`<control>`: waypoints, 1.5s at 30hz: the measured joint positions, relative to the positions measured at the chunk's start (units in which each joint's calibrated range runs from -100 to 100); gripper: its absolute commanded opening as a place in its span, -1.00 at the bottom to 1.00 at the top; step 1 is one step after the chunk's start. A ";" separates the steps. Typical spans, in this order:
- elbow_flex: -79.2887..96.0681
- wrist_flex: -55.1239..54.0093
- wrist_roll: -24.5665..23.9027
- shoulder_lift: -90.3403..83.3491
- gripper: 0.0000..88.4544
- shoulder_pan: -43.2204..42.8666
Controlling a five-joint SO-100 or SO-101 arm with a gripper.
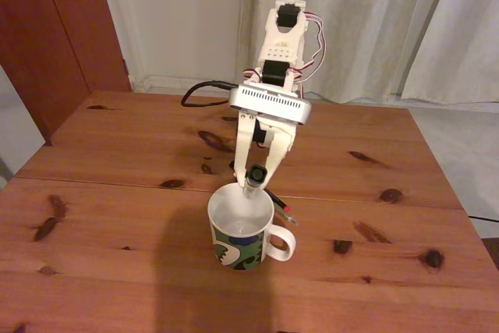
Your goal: Clean up the desk and place the pens and markers into the cup
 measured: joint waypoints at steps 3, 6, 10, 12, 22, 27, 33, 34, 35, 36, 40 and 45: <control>0.00 0.00 -1.56 0.00 -0.98 0.00; -0.85 0.00 -3.47 0.00 -0.98 -0.07; -2.38 0.00 -5.86 0.00 -0.98 -0.15; -2.55 0.00 -6.30 0.00 -0.98 -0.59; -2.55 0.00 -6.54 0.00 -0.98 -1.39; -2.55 0.00 -5.08 0.00 -0.98 -1.47; -2.55 0.00 -0.54 0.00 -0.98 -1.32; -2.55 0.00 0.10 0.17 -0.98 -1.39; -2.55 0.00 0.59 0.42 -0.98 -1.32; -2.55 0.00 0.88 0.76 -0.98 -1.10; -2.55 0.00 1.51 1.10 -0.98 -0.15; -2.55 0.00 1.56 1.10 -0.96 -0.37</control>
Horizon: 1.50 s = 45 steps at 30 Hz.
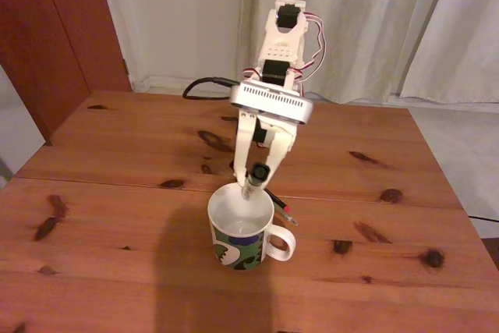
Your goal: Clean up the desk and place the pens and markers into the cup
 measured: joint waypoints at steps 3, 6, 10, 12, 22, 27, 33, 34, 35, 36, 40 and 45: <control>0.00 0.00 0.00 0.00 -0.88 0.15; 0.00 0.00 0.00 0.00 -0.76 0.22; 0.00 0.00 0.00 0.00 -0.72 0.22; 0.00 0.00 0.00 0.00 -0.72 0.22; 0.00 0.00 -0.88 0.00 -0.81 0.22; -0.51 5.31 -1.95 -0.08 -0.98 0.15; -6.28 25.05 -2.25 -1.44 -0.98 0.15; -7.64 29.12 -2.25 -1.86 -0.98 0.15; -8.83 33.02 -2.25 -2.12 -0.98 0.15; -10.02 36.67 -2.25 -2.37 -0.98 0.15; -13.67 47.53 -2.25 -2.46 -0.98 0.15; -15.63 55.00 -2.20 -2.46 -0.98 0.15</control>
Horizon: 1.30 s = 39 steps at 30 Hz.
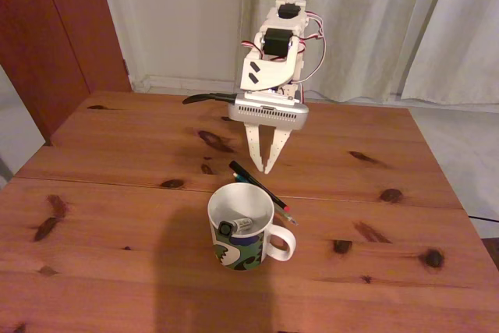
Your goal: Clean up the desk and place the pens and markers into the cup
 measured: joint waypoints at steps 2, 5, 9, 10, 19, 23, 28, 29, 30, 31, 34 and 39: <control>0.00 1.66 0.00 0.00 -0.98 0.00; 0.00 3.32 0.00 0.00 -0.98 1.10; 0.00 6.30 0.15 0.00 -0.98 1.61; 0.00 7.30 0.59 0.00 -0.98 1.61; 0.00 16.67 10.26 -0.08 -0.98 4.99; 0.00 17.42 14.85 0.42 -0.98 6.89; 0.00 17.42 17.00 4.49 -0.98 6.38; 0.00 17.42 17.09 5.34 -0.98 6.60; 0.00 17.42 17.14 6.02 -0.98 6.53; 0.00 17.42 17.29 6.78 -0.98 6.01; 0.00 17.34 17.29 8.14 -0.98 2.64; 0.00 13.77 17.29 9.15 -0.98 -0.66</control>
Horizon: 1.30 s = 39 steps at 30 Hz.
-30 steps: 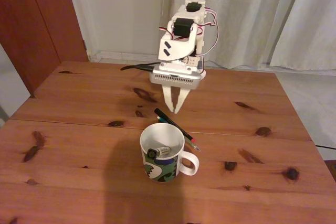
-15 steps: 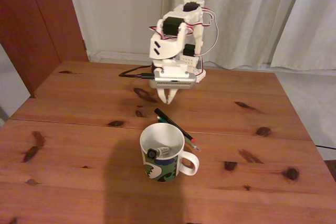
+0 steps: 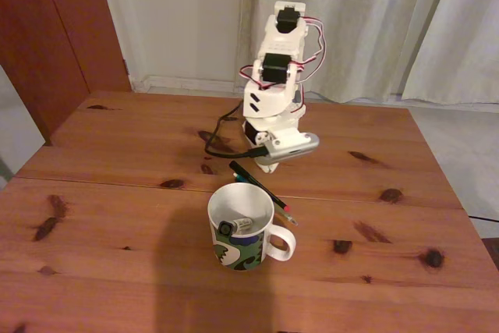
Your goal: Clean up the desk and place the pens and markers into the cup
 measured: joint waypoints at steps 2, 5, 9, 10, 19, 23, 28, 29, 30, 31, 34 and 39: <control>0.00 -1.00 0.00 0.68 -0.98 -0.51; 0.00 -1.66 0.05 2.29 -0.98 -0.95; 0.00 -1.91 2.59 3.05 -0.98 -0.88; 0.00 -1.91 3.57 3.05 -0.98 -0.88; 0.00 -1.91 5.96 4.07 -0.98 -0.88; 0.00 -1.91 6.01 6.36 -0.98 -0.88; 0.00 -1.91 6.01 7.03 -0.98 -0.88; 0.00 -1.91 6.01 7.03 -0.98 -0.88; 0.00 -1.91 6.01 7.03 -0.98 -0.88; 0.00 -1.91 6.01 7.03 -0.98 -0.88; 0.00 -1.91 6.01 7.03 -0.98 -0.88; 0.85 -1.99 6.01 7.03 -0.98 -0.88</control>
